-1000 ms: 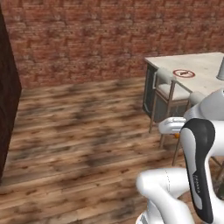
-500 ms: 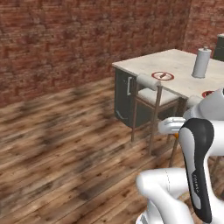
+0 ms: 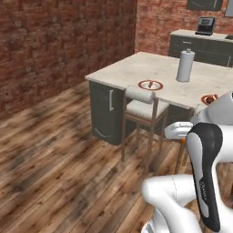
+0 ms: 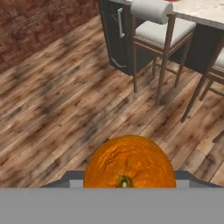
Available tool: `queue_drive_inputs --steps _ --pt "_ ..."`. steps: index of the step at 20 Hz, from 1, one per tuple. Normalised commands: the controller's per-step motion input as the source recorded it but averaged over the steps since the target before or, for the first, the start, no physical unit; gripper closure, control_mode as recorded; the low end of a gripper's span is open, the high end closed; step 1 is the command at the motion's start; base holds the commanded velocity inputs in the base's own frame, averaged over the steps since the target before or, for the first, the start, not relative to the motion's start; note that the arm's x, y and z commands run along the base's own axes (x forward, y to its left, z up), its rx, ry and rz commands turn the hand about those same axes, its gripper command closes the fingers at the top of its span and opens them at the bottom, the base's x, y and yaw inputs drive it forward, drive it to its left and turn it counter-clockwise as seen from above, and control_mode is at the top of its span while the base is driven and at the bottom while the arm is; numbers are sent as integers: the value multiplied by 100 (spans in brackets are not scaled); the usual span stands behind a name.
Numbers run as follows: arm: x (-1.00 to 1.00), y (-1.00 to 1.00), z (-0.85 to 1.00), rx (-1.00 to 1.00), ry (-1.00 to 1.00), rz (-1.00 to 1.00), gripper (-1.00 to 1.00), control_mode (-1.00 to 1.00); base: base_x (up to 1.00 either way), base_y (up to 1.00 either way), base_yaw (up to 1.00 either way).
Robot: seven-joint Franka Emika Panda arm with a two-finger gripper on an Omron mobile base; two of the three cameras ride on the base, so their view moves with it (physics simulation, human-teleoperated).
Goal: Pick up the tangerine and apple from the fridge and place one fruit on each plate on the dining counter.
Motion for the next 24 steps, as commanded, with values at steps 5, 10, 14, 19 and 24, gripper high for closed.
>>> queue_drive_inputs --steps 5,10,14,19,24 --pt "0 0 0 0 0 0 100 100 100 98 -59" --pt "0 0 0 0 0 0 100 100 100 94 -58" --pt "0 0 0 0 0 0 100 100 100 94 -53" --pt "0 0 0 0 0 0 100 100 100 77 -42" --pt "0 0 0 0 0 0 100 100 99 12 -21"
